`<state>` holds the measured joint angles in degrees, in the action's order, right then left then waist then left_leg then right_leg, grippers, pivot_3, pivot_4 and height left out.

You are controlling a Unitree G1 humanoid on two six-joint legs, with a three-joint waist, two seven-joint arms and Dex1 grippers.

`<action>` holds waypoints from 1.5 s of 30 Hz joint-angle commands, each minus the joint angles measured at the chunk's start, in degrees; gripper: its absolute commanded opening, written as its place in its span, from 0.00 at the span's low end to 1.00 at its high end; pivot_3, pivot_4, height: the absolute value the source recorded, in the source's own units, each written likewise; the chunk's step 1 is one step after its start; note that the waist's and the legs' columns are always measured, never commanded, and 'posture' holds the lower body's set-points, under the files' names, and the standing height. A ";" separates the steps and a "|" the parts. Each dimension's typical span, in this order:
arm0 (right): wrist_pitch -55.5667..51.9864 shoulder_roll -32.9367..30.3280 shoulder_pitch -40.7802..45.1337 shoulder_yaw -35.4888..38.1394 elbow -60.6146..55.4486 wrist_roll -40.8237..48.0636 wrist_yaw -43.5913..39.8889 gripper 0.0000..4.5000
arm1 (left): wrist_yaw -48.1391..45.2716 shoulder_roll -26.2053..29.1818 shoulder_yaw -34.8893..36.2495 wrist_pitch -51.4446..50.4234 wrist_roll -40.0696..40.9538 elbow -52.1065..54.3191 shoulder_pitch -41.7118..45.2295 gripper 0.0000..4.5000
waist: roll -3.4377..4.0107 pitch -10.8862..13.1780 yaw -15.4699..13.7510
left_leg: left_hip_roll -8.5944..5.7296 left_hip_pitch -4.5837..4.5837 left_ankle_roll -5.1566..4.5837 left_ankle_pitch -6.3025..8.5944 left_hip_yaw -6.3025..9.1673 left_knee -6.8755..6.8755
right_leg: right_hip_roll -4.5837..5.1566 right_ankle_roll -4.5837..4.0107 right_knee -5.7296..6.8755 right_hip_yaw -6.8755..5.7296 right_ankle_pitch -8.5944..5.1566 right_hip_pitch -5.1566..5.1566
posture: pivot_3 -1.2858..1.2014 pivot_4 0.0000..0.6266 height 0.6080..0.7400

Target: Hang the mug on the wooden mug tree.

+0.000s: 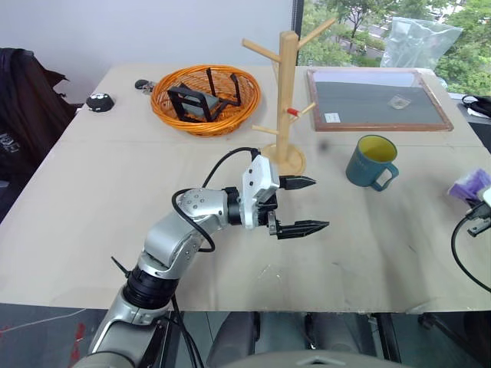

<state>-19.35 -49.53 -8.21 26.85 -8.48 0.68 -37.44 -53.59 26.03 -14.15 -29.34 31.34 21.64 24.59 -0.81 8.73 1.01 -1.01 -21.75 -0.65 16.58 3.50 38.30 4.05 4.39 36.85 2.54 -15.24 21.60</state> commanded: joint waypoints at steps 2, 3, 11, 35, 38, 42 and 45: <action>0.37 0.66 3.26 0.38 1.38 0.37 2.76 0.41 | -1.90 0.56 -0.29 2.55 -2.27 -1.11 1.23 1.00 | 0.01 0.00 0.11 | 0.00 0.00 0.07 -0.04 0.01 -0.01 | -0.01 0.00 0.00 -0.01 0.00 0.00 | 0.52 0.24 1.00; 0.44 0.69 3.64 0.37 1.52 0.43 2.94 0.55 | -2.09 0.51 -0.24 2.78 -2.58 -1.36 1.27 1.00 | 0.01 0.00 0.02 | 0.00 0.00 0.12 -0.07 0.02 -0.01 | -0.01 0.00 0.00 -0.02 0.00 0.01 | 0.52 0.24 1.00; -21.88 5.38 1.91 7.73 -17.14 19.04 -0.61 0.99 | -1.97 2.11 1.80 3.08 -3.08 -0.66 -1.05 1.00 | 0.02 0.00 -0.80 | 0.10 -0.19 0.12 -0.07 0.24 -0.01 | 0.02 0.00 -0.08 -0.18 -0.01 0.05 | 0.52 0.24 1.00; -6.20 39.01 18.21 -12.42 -5.08 4.43 38.01 0.99 | 9.91 -0.27 1.93 2.92 -12.05 -0.42 -1.24 1.00 | 0.00 -0.02 -0.10 | -0.11 -0.12 0.16 -0.09 0.23 -0.04 | 0.01 -0.01 0.12 -0.12 -0.01 0.21 | 0.52 0.24 1.00; -4.57 39.44 19.45 -12.38 -2.70 4.16 38.70 0.99 | 10.38 -0.51 1.66 2.87 -12.91 -0.59 -1.27 1.00 | 0.00 -0.02 -0.10 | -0.13 -0.16 0.16 -0.09 0.22 -0.05 | 0.04 -0.01 0.07 -0.11 -0.01 0.22 | 0.52 0.24 1.00; -2.48 40.19 21.27 -12.63 0.91 3.94 39.68 0.82 | 10.28 -0.80 1.60 2.99 -13.12 -0.61 -1.26 1.00 | 0.02 -0.02 -0.04 | -0.11 -0.12 0.16 -0.09 0.20 -0.05 | 0.01 -0.01 0.10 -0.08 -0.01 0.21 | 0.52 0.24 1.00; -1.26 41.06 22.28 -12.50 3.35 4.02 40.45 0.59 | 10.08 -0.89 1.66 3.07 -13.19 -0.58 -1.27 1.00 | 0.02 -0.02 -0.01 | -0.11 -0.11 0.16 -0.09 0.20 -0.05 | 0.01 -0.01 0.13 -0.08 -0.01 0.21 | 0.52 0.24 1.00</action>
<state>-22.89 -8.87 13.02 14.11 -5.58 4.93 1.78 -43.44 25.31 -12.52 -27.14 18.16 19.40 23.27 -0.79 8.70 1.00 -1.12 -21.86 -0.49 16.49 3.70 38.25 4.06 4.38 36.98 2.45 -15.25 21.82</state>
